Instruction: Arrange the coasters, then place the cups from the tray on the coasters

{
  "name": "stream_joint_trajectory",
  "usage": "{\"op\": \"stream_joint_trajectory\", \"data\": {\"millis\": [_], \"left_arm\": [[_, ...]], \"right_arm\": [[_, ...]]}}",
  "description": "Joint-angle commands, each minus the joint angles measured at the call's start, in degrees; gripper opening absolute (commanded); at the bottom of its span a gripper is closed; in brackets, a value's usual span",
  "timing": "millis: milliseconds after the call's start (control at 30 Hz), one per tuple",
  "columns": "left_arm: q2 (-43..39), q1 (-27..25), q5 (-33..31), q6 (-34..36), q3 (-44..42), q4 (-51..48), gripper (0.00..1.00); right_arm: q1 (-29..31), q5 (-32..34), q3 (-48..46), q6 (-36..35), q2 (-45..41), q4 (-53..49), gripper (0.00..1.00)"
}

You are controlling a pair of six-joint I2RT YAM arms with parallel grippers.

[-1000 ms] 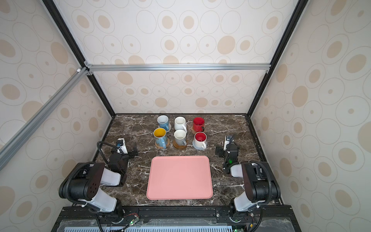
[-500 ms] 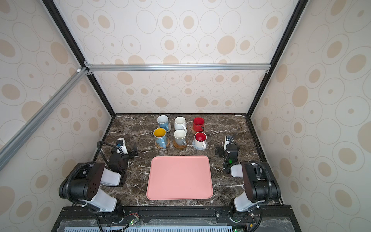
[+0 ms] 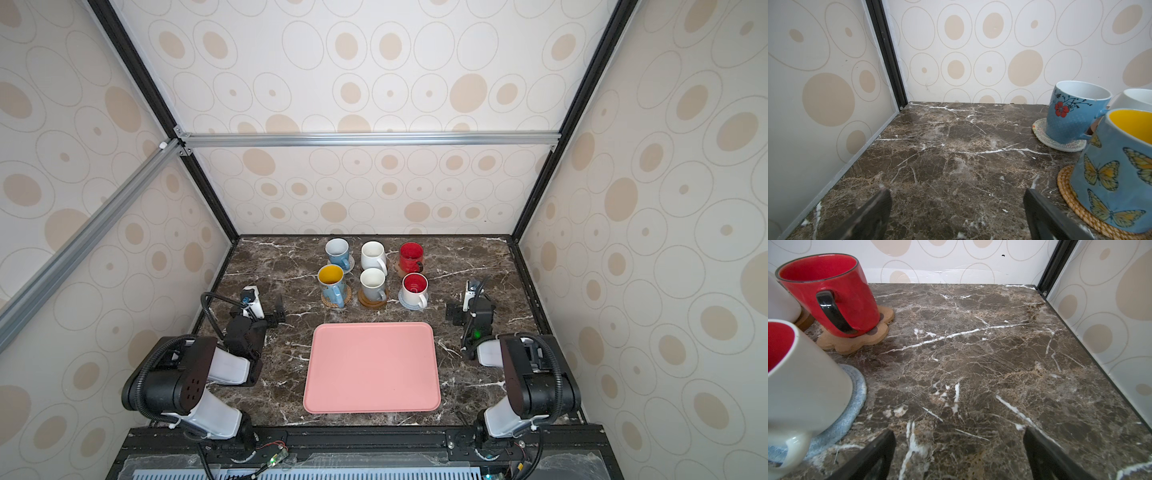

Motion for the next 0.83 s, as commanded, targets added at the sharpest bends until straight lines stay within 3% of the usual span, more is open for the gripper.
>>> {"op": "stream_joint_trajectory", "data": {"millis": [0, 800], "left_arm": [[-0.19, 0.10, 0.43, 1.42, 0.19, 0.73, 1.00], [-0.17, -0.26, 0.21, 1.77, 0.54, 0.09, 1.00]], "right_arm": [[-0.09, 0.03, 0.68, -0.73, -0.20, 0.06, 1.00], [-0.02, 0.01, 0.56, -0.69, -0.26, 0.18, 1.00]]}}
